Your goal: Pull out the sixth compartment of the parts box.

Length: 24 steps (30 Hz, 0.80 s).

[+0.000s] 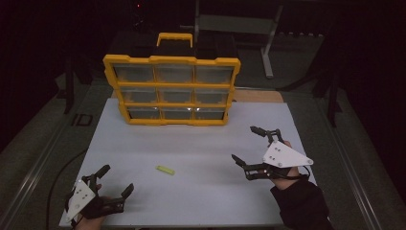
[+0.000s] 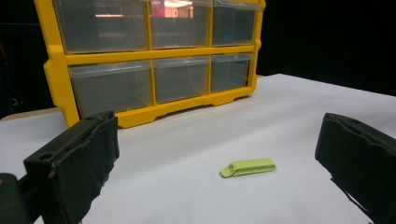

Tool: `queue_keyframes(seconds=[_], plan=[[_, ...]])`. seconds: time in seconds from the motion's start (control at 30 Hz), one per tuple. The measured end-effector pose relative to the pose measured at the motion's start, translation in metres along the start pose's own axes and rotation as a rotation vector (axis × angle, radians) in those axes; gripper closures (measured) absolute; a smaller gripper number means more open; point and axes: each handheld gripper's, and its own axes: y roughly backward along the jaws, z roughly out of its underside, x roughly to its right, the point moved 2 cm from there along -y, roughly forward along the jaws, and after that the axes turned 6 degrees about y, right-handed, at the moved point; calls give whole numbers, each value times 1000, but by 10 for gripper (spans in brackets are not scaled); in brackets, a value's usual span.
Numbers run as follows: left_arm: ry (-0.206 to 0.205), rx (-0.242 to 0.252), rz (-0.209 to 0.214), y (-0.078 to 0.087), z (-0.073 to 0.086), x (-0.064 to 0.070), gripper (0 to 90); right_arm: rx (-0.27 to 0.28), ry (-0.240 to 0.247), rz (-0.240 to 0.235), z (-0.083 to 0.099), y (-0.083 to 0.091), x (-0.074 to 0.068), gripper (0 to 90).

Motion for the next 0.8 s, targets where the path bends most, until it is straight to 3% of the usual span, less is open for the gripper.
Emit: queue_keyframes(seconds=[0.37,0.4,0.8], plan=[[0,-1,9,0,0,1,3,9,52,10,-16,-16,10,87],[0,1,12,0,0,1,3,9,48,-8,-19,-20,11,87],[-3,8,6,1,-1,1,3,-17,114,-38,-27,-44,16,87]])
